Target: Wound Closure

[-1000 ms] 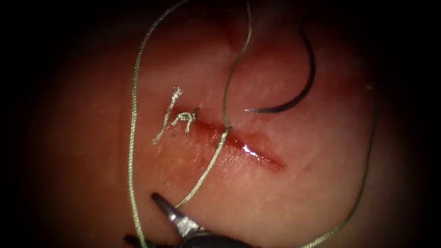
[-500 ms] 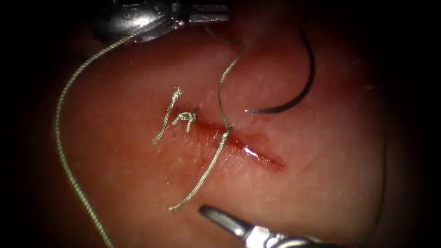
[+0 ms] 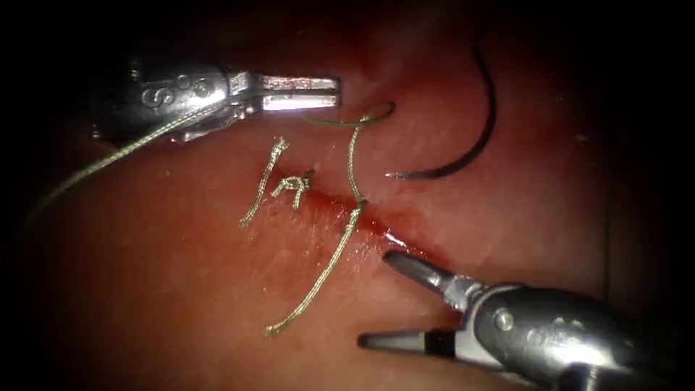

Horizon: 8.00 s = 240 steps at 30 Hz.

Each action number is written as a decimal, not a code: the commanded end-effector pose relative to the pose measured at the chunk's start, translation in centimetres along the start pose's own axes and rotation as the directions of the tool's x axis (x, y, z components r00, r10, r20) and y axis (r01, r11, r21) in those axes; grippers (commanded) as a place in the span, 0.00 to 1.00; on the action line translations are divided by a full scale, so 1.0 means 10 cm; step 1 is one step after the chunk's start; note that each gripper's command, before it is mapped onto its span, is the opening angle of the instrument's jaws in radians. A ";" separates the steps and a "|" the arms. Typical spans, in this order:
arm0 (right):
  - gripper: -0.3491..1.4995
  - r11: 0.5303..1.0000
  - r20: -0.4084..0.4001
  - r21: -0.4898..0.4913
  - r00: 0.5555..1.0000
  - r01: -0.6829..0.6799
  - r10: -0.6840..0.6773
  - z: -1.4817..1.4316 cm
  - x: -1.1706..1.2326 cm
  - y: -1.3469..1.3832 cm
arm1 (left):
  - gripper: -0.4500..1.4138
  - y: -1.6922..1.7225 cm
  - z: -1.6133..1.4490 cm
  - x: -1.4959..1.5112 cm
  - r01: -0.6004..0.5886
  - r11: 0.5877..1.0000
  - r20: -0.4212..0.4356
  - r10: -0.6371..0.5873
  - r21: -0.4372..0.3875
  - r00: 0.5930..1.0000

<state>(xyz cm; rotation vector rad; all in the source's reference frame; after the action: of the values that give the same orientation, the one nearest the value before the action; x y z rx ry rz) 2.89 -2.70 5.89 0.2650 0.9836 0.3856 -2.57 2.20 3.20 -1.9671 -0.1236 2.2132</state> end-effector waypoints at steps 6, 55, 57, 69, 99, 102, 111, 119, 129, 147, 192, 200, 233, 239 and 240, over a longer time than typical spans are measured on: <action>0.00 0.997 -0.062 -0.054 0.997 0.051 -0.054 0.101 -0.049 0.058 | 0.00 0.024 -0.010 0.008 0.030 0.998 -0.042 -0.028 0.059 0.999; 0.25 0.746 -0.389 0.600 0.920 0.289 -0.045 0.112 0.007 0.074 | 0.00 0.066 -0.012 -0.133 0.184 0.981 -0.067 -0.180 0.060 0.981; 0.31 0.705 -0.356 0.638 0.931 0.308 -0.085 0.111 0.006 0.077 | 0.00 0.066 -0.011 -0.134 0.181 0.982 -0.058 -0.178 0.049 0.982; 0.74 0.517 -0.119 0.800 0.926 0.304 -0.359 0.141 -0.036 0.037 | 0.00 0.068 -0.010 -0.133 0.179 0.983 -0.033 -0.177 0.037 0.984; 0.00 0.439 0.018 0.866 0.862 0.240 -0.506 0.135 -0.032 0.022 | 0.00 0.069 -0.015 -0.128 0.182 0.983 -0.029 -0.181 0.030 0.983; 0.00 0.485 -0.008 0.834 0.884 0.264 -0.468 0.125 -0.013 0.032 | 0.00 0.071 -0.018 -0.127 0.182 0.983 -0.029 -0.181 0.029 0.983; 0.00 0.748 -0.026 0.598 0.939 0.289 -0.343 0.065 0.018 0.116 | 0.00 0.096 -0.033 -0.115 0.183 0.983 -0.031 -0.182 0.017 0.983; 0.00 0.828 0.037 0.506 0.952 0.243 -0.303 0.061 -0.032 0.165 | 0.00 0.170 -0.075 -0.095 0.172 0.985 -0.024 -0.171 0.024 0.985; 0.00 0.861 0.037 0.439 0.953 0.255 -0.301 0.059 -0.024 0.184 | 0.00 0.214 -0.075 -0.072 0.170 0.985 -0.021 -0.169 0.037 0.985; 0.00 0.885 0.132 0.348 0.918 0.309 -0.373 0.082 -0.050 0.188 | 0.00 0.310 -0.100 -0.063 0.217 0.976 -0.016 -0.216 0.037 0.976; 0.79 0.997 0.004 -0.035 0.997 0.072 -0.072 -0.078 -0.033 0.195 | 0.00 0.138 -0.079 0.027 0.113 0.991 0.006 -0.114 0.066 0.993; 0.61 0.998 -0.105 -0.062 0.995 -0.006 0.000 -0.011 -0.006 0.159 | 0.00 0.080 -0.062 0.058 0.070 0.994 0.016 -0.072 0.085 0.997; 0.35 0.993 -0.265 0.090 0.963 0.079 -0.053 0.149 0.039 0.053 | 0.00 -0.007 0.017 0.056 0.066 0.998 -0.054 -0.067 -0.010 0.996; 0.34 0.992 -0.308 0.095 0.950 0.085 -0.052 0.127 0.028 0.048 | 0.00 -0.034 0.024 0.015 0.056 0.998 -0.051 -0.056 -0.008 0.997; 0.34 0.992 -0.316 0.097 0.948 0.081 -0.046 0.124 0.026 0.048 | 0.00 -0.036 0.026 0.008 0.056 0.998 -0.051 -0.057 -0.009 0.997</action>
<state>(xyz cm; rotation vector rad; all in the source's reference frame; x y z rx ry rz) 3.91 -2.20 6.47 0.2753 1.3354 0.3225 -2.76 2.57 3.24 -1.9903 -0.1878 2.1288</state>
